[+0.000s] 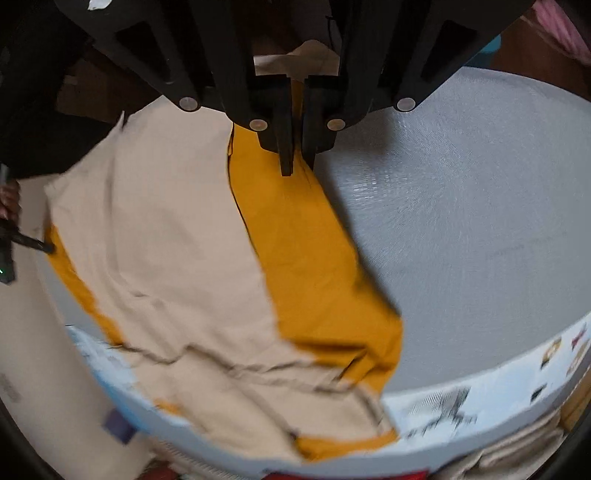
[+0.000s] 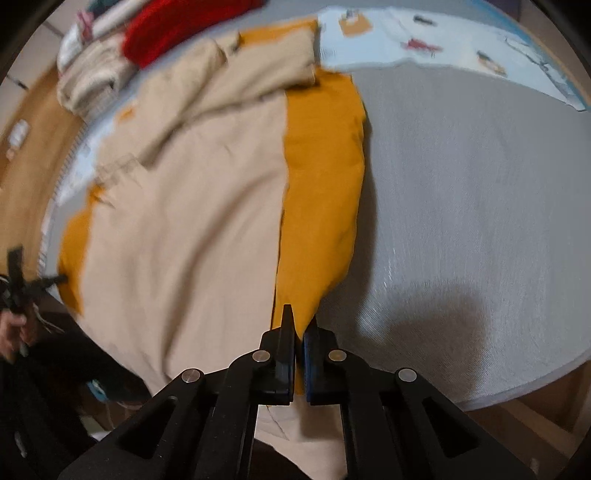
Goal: Fold large clothes
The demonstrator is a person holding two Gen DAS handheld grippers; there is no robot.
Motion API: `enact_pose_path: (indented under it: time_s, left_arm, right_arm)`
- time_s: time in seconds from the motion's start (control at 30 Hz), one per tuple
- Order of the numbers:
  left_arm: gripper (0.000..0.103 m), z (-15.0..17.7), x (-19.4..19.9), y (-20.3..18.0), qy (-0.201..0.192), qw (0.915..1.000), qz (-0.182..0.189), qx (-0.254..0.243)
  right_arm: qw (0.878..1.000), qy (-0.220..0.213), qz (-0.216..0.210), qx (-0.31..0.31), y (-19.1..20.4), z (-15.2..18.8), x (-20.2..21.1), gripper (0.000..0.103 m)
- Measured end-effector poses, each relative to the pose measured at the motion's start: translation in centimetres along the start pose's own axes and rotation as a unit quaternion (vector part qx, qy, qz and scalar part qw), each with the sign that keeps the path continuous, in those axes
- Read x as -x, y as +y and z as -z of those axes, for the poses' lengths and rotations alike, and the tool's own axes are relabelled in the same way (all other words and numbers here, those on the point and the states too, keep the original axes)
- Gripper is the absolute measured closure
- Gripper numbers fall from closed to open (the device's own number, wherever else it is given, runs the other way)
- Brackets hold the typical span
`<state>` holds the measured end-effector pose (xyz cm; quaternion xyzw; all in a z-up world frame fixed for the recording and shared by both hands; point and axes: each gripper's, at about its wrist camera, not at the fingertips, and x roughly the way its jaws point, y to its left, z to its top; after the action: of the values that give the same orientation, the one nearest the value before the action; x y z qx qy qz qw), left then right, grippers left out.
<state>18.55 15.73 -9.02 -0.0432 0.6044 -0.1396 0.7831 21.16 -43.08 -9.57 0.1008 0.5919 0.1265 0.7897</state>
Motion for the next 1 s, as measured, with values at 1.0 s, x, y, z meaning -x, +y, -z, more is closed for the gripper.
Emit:
enact_pose_path:
  time_s: [1.0]
  left_arm:
    - [0.102, -3.6, 10.1, 5.8, -0.134, 0.9788, 0.122, 0.096]
  right_arm:
    - [0.973, -0.2, -0.107, -0.043, 0.9, 1.1, 15.4, 0.101]
